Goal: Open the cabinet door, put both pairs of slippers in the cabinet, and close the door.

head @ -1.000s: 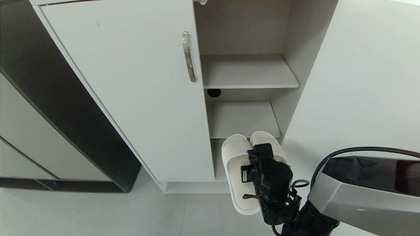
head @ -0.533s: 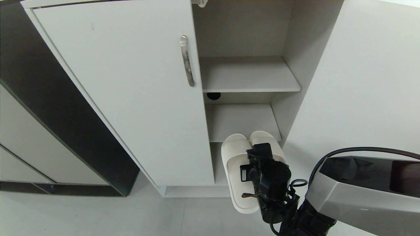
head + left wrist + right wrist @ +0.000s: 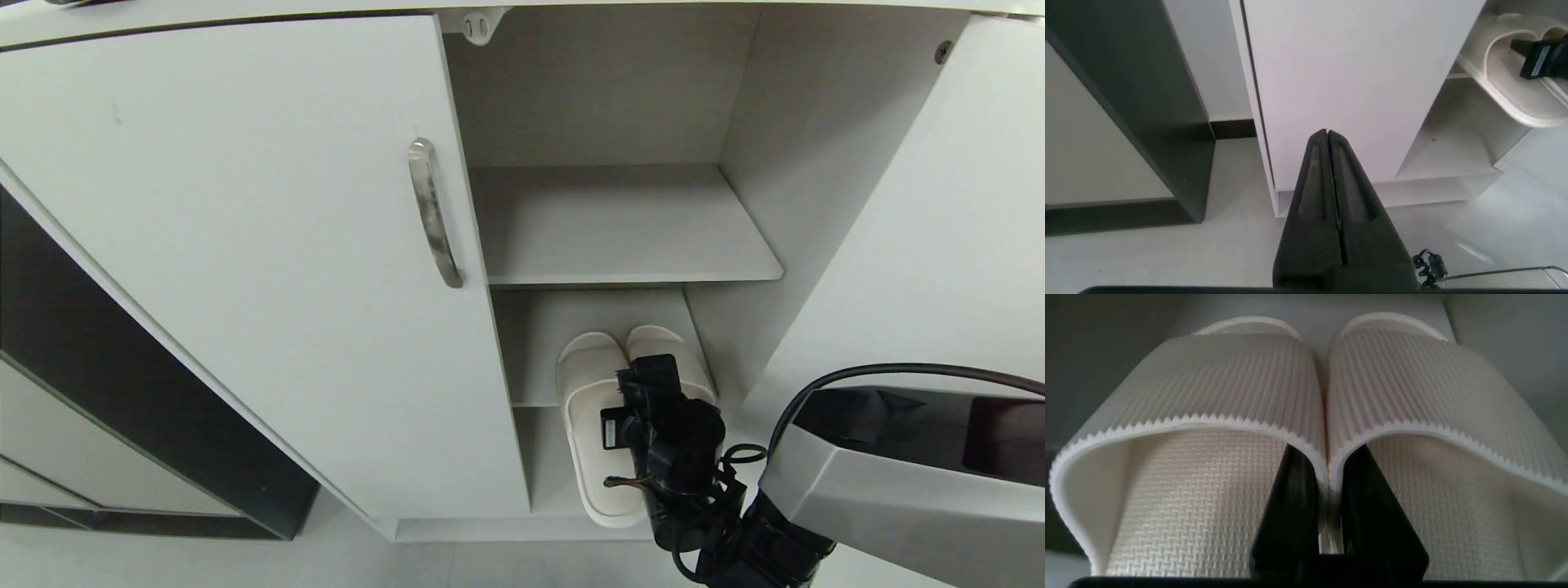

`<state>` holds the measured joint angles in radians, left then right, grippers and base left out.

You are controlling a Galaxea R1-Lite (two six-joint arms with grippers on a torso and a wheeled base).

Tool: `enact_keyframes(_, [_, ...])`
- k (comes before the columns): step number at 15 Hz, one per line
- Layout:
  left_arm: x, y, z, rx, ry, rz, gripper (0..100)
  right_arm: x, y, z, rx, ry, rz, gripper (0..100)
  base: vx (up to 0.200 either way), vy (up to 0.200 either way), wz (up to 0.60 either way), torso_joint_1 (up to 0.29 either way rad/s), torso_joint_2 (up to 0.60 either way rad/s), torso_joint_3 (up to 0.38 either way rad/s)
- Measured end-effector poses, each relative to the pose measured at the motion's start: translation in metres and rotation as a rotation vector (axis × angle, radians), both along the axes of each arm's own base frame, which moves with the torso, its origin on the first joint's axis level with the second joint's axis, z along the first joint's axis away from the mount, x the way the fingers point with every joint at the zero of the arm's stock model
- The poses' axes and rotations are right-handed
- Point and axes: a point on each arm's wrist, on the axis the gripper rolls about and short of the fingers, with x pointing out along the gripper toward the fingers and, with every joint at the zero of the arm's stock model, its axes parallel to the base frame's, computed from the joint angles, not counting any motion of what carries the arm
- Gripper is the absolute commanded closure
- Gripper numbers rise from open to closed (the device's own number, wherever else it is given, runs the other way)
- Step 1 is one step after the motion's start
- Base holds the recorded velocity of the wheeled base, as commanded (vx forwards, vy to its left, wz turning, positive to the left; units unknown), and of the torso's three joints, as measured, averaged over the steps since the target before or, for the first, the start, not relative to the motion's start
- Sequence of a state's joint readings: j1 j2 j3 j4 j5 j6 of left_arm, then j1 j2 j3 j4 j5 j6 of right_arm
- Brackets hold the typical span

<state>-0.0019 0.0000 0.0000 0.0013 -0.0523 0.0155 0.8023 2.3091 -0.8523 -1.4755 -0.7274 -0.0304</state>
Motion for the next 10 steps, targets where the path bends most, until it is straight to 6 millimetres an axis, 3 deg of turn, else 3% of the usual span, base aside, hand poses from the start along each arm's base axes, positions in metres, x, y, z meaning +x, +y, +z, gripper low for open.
enact_keyframes(5, [0.000, 0.000, 0.000, 0.000, 0.000, 0.001, 100, 0.016, 0.002, 0.005, 0.008, -0.008, -0.021, 100, 0.000, 0.000, 0.00, 0.000, 0.00, 0.000])
enact_keyframes(10, [0.000, 0.000, 0.000, 0.000, 0.000, 0.000, 100, 0.065, 0.008, 0.004, 0.010, -0.009, -0.077, 100, 0.000, 0.000, 0.00, 0.000, 0.00, 0.000])
